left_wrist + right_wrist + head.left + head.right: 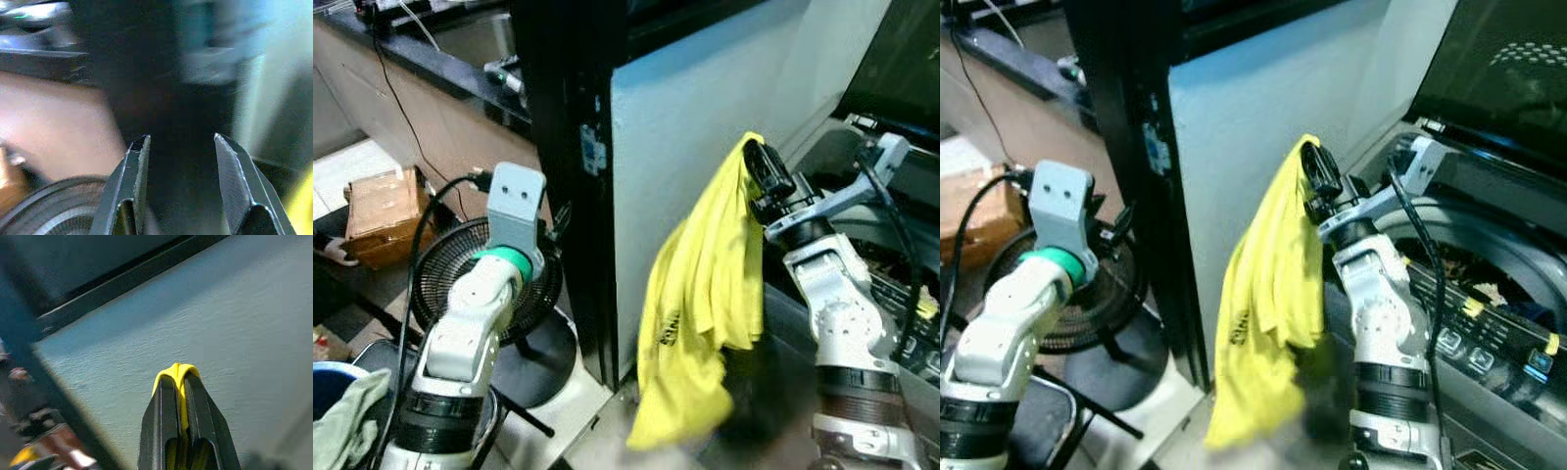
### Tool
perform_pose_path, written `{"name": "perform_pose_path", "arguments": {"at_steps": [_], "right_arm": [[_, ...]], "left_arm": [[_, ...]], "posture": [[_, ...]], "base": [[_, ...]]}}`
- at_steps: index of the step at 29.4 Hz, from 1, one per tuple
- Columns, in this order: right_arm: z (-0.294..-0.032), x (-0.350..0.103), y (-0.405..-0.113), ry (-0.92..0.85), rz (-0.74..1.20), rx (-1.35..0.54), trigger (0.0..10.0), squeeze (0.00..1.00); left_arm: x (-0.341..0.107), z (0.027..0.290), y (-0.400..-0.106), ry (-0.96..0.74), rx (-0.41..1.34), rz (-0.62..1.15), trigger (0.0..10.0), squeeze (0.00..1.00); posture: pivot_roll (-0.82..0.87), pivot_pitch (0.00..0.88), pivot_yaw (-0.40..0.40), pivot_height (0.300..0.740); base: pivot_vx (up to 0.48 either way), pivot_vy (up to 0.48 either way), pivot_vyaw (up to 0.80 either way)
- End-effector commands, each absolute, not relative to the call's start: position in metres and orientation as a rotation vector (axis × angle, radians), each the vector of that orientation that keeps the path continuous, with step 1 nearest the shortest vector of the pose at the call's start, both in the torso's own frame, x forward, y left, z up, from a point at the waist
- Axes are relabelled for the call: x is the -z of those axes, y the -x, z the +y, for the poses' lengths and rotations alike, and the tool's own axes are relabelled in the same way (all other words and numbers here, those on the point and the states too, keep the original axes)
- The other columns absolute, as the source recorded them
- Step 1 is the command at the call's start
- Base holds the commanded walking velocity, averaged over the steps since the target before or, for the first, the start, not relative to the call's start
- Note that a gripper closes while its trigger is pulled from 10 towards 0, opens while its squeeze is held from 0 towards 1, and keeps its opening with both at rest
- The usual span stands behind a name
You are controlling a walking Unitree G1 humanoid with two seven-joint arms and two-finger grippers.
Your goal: Clothes washing
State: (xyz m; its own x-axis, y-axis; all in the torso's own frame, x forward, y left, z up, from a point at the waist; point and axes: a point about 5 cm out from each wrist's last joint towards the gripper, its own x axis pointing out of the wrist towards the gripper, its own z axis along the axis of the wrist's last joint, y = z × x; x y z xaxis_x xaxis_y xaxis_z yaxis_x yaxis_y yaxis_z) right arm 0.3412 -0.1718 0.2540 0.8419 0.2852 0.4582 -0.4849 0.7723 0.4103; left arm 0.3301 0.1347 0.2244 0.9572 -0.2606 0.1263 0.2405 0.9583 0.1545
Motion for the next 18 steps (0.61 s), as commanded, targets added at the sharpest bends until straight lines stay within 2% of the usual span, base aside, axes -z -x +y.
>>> {"name": "perform_pose_path", "arguments": {"at_steps": [1, 7, 13, 18], "right_arm": [[-0.171, -0.262, -0.340, -0.515, -0.427, -0.425, 10.0, 0.00], [-0.170, -0.260, -0.342, -0.515, -0.421, -0.413, 10.0, 0.00], [-0.169, -0.277, -0.349, -0.576, -0.506, -0.342, 10.0, 0.00], [-0.155, -0.284, -0.351, -0.497, -0.506, -0.360, 10.0, 0.00]], "left_arm": [[-0.224, 0.138, -0.330, -0.159, 0.244, -0.142, 10.0, 0.00], [-0.223, 0.135, -0.329, -0.168, 0.256, -0.144, 10.0, 0.00], [-0.228, 0.136, -0.330, -0.142, 0.242, -0.156, 10.0, 0.00], [-0.226, 0.139, -0.329, -0.099, 0.222, -0.141, 10.0, 0.00]], "posture": [[0.13, 0.029, 0.080, 0.740], [0.14, 0.028, 0.066, 0.740], [0.14, 0.029, 0.058, 0.740], [0.14, 0.029, 0.058, 0.740]], "base": [[0.000, 0.000, -0.80], [0.000, 0.000, -0.80], [0.000, 0.000, -0.80], [0.000, 0.000, -0.80]]}}
